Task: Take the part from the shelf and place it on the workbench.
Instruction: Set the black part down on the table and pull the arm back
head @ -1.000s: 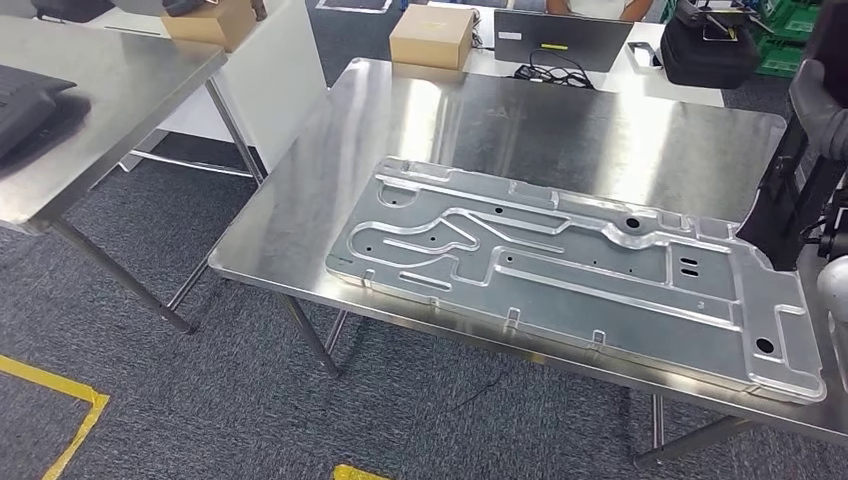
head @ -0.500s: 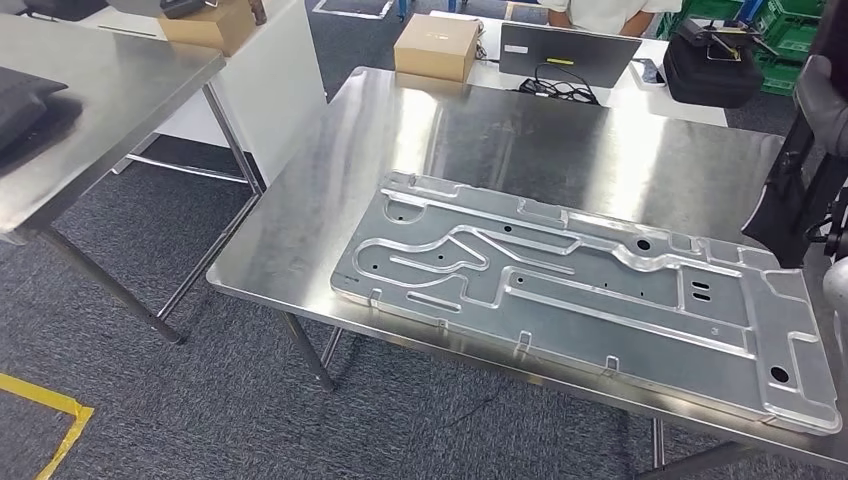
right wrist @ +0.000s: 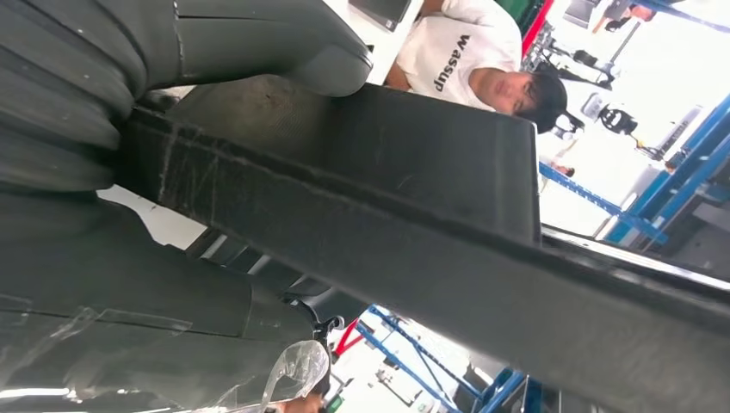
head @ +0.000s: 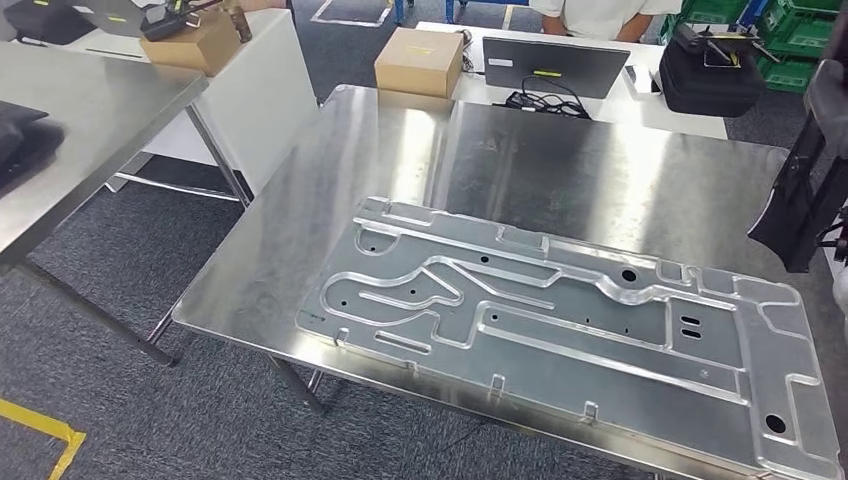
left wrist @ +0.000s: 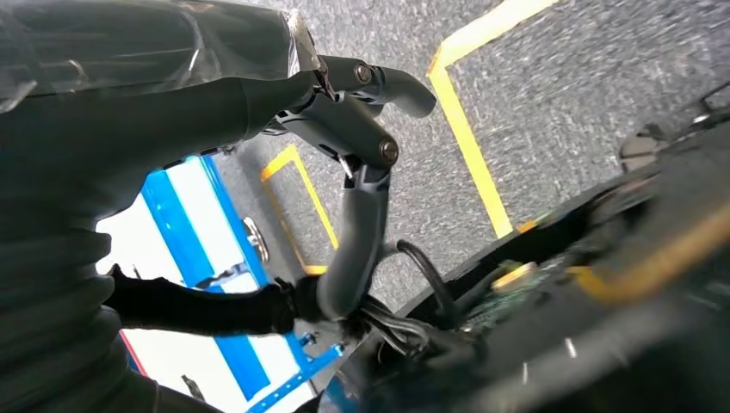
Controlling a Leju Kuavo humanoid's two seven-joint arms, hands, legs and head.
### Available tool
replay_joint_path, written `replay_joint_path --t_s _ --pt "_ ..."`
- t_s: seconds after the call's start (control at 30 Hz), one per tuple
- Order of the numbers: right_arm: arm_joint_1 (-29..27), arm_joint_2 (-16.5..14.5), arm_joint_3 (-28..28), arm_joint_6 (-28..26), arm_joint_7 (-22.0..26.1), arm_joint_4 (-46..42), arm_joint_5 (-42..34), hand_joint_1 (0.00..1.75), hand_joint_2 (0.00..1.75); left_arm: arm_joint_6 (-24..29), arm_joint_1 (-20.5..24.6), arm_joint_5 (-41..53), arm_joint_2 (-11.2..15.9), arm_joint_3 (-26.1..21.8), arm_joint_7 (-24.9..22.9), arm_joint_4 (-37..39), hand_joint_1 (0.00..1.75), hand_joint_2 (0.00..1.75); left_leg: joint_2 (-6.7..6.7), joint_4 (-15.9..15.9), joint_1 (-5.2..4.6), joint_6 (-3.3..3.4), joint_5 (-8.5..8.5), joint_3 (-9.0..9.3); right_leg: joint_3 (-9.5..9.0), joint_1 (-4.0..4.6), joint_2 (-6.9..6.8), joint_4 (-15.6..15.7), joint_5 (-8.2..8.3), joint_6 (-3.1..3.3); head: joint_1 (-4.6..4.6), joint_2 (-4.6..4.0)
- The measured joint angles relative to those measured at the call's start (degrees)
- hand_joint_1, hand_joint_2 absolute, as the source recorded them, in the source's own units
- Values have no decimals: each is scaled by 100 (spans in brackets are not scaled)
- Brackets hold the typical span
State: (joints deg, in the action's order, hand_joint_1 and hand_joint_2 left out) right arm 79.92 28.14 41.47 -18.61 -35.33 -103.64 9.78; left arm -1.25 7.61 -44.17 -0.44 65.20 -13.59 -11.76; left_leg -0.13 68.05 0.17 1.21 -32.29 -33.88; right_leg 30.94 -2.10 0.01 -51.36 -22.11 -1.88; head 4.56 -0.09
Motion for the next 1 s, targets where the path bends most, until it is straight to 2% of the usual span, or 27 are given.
replay_joint_path --t_s 0.07,0.1,0.17,0.33,0.37,0.4,0.43,0.47,0.5,0.53,0.6,0.63,0.67,0.7,0.73,0.77,0.8,0.83,0.87,0.9,0.97,1.0 --pt "-13 -1 12 1 -1 1 -1 175 175 -1 -14 0 0 0 -8 0 0 175 0 96 -7 21 -137 -246 -117 29 14 0 -96 -4 1 0" --pt "-15 -1 15 1 -1 1 -1 175 175 -2 -23 0 0 0 -11 0 0 175 0 -36 -15 47 -94 -290 -190 44 21 0 -151 -7 1 0" --pt "-15 -1 16 -1 0 -1 -1 175 175 -2 -35 0 0 0 -13 0 0 175 -1 -349 -31 88 67 -266 -286 62 28 0 -219 -8 1 0" --pt "-12 -3 16 0 1 -1 -1 175 175 -2 -35 0 0 0 -14 0 0 175 -1 -607 -49 121 241 -205 -337 77 27 3 -254 -12 1 0" --pt "-12 -5 16 0 1 0 -1 175 175 -2 -36 0 1 0 -14 0 0 175 -1 -784 -64 152 386 -161 -364 79 26 7 -276 -13 1 0" --pt "-12 -4 16 0 1 1 -1 175 175 -2 -39 0 7 0 -16 1 0 175 0 -1025 -89 199 613 -107 -393 76 24 13 -302 -18 0 0" --pt "-10 -1 18 0 -2 -1 -1 175 175 3 -41 -1 13 0 -19 1 0 175 -14 -1286 -129 260 831 -25 -450 74 41 -6 -345 -54 1 0" --pt "-8 8 16 0 -3 -9 -1 175 175 15 -43 1 19 0 -15 2 0 175 -25 -1512 -156 336 1010 108 -439 67 52 -167 -380 -96 2 0" --pt "-4 18 15 2 -2 -18 -1 175 175 28 -44 3 26 0 -9 2 0 175 -33 -1645 -176 404 1090 232 -344 60 63 -440 -417 -140 3 0" --pt "-2 26 14 3 0 -27 0 175 175 42 -41 6 26 0 1 2 0 175 -35 -1693 -185 454 1059 352 -161 60 74 -822 -483 -187 4 0" --pt "-11 40 13 10 5 -36 1 175 175 57 -35 11 22 0 27 2 0 175 -19 -1698 -177 499 946 510 399 58 65 -1596 -732 -226 2 0" --pt "-22 47 14 15 3 -36 2 175 175 64 -35 12 17 1 38 2 0 175 -21 -1698 -176 497 883 577 638 59 64 -1820 -896 -240 3 0" --pt "-32 54 15 25 -2 -36 6 175 175 77 -40 17 12 1 49 2 0 175 -30 -1697 -173 490 819 657 805 59 63 -1882 -1017 -246 2 0" --pt "-39 59 16 35 -9 -36 17 175 175 99 -47 28 9 2 66 2 0 175 -41 -1696 -169 477 748 752 894 59 62 -1773 -1038 -243 2 0" --pt "-41 63 16 46 -15 -36 31 175 175 131 -52 46 6 2 90 2 0 175 -50 -1695 -166 461 673 854 907 59 61 -1500 -902 -234 2 0" --pt "-44 67 16 61 -23 -36 46 175 175 174 -57 71 5 2 123 2 0 175 -57 -1698 -163 441 594 942 871 59 55 -1117 -581 -225 1 0" --pt "-53 75 17 79 -35 -35 65 175 175 222 -53 93 7 3 169 2 0 175 -67 -1687 -171 418 510 1027 836 60 45 -677 -146 -214 0 -1" --pt "-66 90 18 96 -45 -37 79 175 175 267 -50 112 9 4 221 2 0 175 -78 -1714 -184 388 434 1085 793 71 34 -357 221 -195 -4 -1" --pt "-84 103 19 113 -61 -38 90 175 175 301 -44 128 12 5 264 1 0 175 -88 -1748 -201 355 380 1157 760 80 28 -143 483 -167 -3 -1" --pt "-96 114 20 125 -73 -41 98 175 175 321 -38 138 14 6 306 1 0 175 -96 -1770 -216 327 351 1225 734 80 22 -41 576 -135 -4 -1" --pt "-96 126 18 135 -87 -51 104 175 175 343 -29 153 25 7 355 1 0 175 -94 -1740 -220 276 323 1282 649 56 23 -41 522 -59 8 -1" --pt "-86 128 18 138 -87 -58 109 175 175 350 -24 155 30 7 375 1 0 175 -87 -1572 -210 245 283 1206 613 45 19 -39 495 -25 11 -1"
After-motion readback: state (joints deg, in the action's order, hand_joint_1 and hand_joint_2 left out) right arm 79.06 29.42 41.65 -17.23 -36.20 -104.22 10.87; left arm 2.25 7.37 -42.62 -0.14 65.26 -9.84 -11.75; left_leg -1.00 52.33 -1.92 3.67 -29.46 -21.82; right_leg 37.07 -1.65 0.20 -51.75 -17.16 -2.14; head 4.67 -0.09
